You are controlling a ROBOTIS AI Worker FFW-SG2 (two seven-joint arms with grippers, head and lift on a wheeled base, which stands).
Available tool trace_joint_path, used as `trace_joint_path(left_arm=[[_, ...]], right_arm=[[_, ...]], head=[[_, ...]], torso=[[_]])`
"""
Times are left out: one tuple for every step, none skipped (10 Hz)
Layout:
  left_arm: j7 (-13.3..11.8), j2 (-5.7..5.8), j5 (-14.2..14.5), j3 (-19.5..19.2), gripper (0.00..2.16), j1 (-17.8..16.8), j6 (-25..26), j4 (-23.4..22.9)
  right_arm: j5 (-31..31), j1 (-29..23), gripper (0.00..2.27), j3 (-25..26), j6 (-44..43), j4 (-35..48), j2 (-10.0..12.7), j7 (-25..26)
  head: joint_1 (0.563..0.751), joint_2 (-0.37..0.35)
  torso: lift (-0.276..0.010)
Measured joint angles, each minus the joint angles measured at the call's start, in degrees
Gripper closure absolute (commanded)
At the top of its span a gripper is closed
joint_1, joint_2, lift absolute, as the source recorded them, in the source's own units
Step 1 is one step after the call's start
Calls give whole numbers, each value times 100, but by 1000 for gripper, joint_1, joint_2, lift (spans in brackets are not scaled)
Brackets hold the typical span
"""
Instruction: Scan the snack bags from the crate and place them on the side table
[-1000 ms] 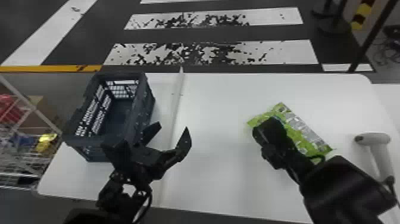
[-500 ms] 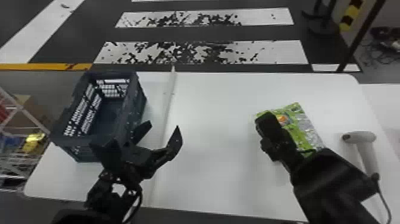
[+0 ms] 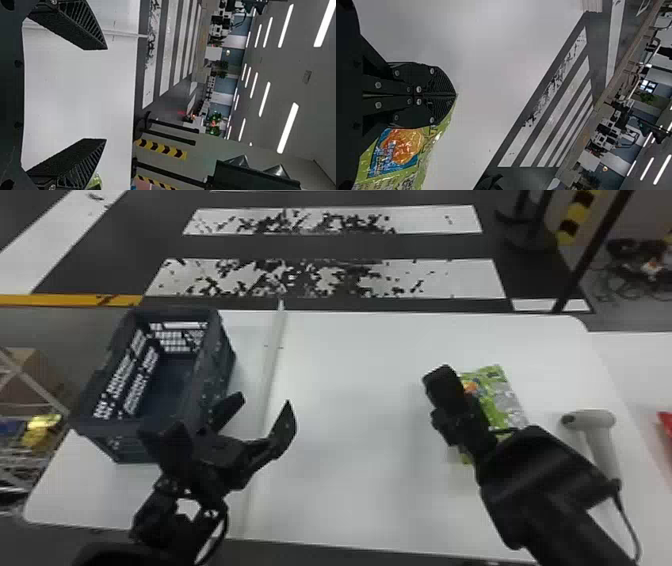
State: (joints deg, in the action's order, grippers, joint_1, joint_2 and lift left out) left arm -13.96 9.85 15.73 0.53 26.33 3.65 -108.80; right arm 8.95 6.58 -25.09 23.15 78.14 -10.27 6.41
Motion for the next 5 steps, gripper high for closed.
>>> trace_joint_path(left_arm=[[5,6,0,0,39,2,0,-7],[8,8,0,0,39,3,0,-12],[8,9,0,0,39,3,2,-16],[8,9,0,2,39,0,11,-18],[8,8,0,6,39,-4,16,-19]], right_arm=[[1,94,2260,-5,-62,-168,22,106],[-1,137,2260,-6,-88,-243,26,168],[-2,148,2260,-2,-89,-269,25,194],[0,149,2260,14,-88,-283,21,200],[6,148,2260,32,-88,-289,13,225]], head=[[695,53],[695,48],[695,47],[695,44],[695,39]], torso=[[-81],[-81],[-81],[-81],[-81]])
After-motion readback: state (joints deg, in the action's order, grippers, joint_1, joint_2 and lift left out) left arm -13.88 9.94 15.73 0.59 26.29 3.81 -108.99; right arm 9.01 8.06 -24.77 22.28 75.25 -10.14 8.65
